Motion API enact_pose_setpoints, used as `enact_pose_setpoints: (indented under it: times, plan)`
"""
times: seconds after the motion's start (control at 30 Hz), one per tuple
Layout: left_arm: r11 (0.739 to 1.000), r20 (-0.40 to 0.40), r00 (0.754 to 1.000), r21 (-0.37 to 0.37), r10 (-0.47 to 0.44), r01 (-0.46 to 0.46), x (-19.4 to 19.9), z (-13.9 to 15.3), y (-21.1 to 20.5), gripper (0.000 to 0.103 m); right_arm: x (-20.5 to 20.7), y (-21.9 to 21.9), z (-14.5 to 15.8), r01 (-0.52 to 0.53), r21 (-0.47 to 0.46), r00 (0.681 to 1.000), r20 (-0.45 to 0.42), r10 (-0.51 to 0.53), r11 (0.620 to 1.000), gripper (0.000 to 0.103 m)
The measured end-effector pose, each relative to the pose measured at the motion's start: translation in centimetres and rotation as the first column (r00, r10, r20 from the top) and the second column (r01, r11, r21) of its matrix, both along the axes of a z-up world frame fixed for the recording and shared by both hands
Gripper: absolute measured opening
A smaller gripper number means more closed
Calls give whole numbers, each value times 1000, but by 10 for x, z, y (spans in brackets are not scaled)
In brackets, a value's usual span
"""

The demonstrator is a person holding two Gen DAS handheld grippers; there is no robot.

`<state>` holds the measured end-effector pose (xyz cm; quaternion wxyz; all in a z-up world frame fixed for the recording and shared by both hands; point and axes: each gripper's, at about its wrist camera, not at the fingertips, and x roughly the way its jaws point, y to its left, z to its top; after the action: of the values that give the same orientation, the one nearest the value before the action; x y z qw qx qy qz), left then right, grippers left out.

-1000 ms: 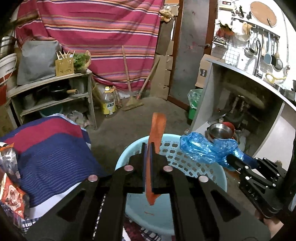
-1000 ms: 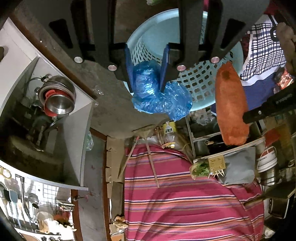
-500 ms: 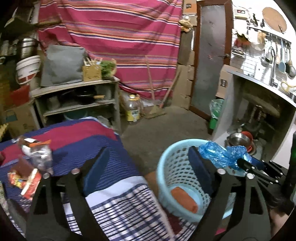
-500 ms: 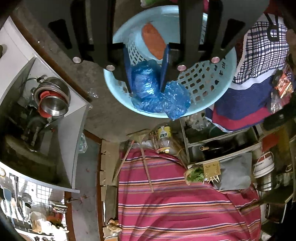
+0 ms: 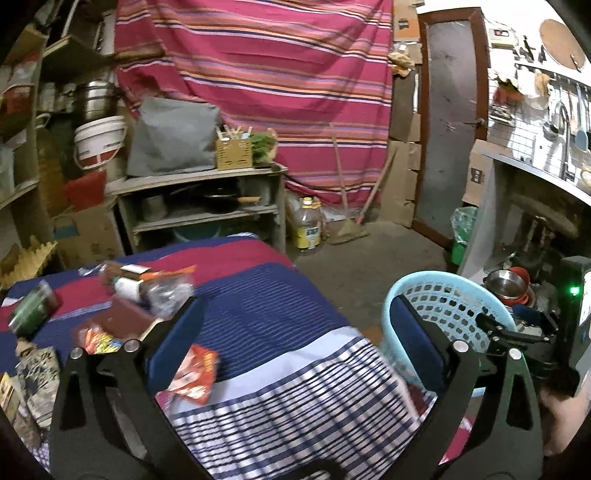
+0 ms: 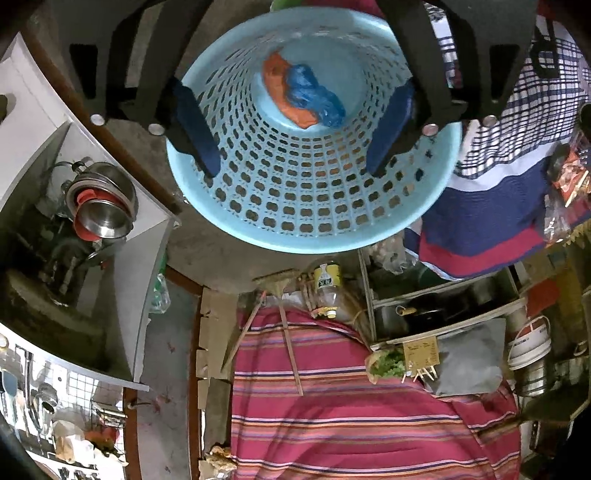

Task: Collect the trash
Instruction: 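Grasp the brown sock with the left tool while the right tool grasps the black rubber cup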

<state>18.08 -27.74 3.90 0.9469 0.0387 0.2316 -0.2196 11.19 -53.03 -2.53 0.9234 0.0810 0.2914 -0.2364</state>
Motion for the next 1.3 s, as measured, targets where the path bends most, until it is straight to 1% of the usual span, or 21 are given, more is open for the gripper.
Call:
enact_pose_setpoints:
  times: [0.17,0.33,0.53,0.67,0.77,0.97,1.1,1.2,1.3]
  plan:
    - [998,-2,998,-5,65,-65,-7,0,44,97,-5,36,24,-41,-34,998,40,42,999,88]
    - [989,14,989,27,146,-146,-14,1,95,97,-5,84,38,-103,-39,991,83,106,994,91]
    - [970,-18,970,27,244,-243,-14,-11,166,97,5,152,34,-210,-46,974,76,213,977,91]
    - [950,-31,951,62,308,-306,-17,-25,213,97,12,194,28,-269,-42,960,65,271,962,91]
    - [939,-47,940,80,338,-334,-17,-35,244,97,15,222,25,-297,-49,952,57,300,954,91]
    - [930,-104,926,98,364,-354,-14,-62,292,97,18,267,18,-336,-63,940,37,339,940,93]
    - [938,-142,928,105,344,-331,-11,-77,308,97,19,281,12,-342,-53,939,22,343,938,94]
    - [950,-179,934,97,310,-297,-7,-85,314,91,21,290,7,-340,-43,940,10,341,939,94]
    - [959,-212,936,105,281,-264,-2,-92,314,78,24,298,4,-342,-39,940,-6,342,939,94]
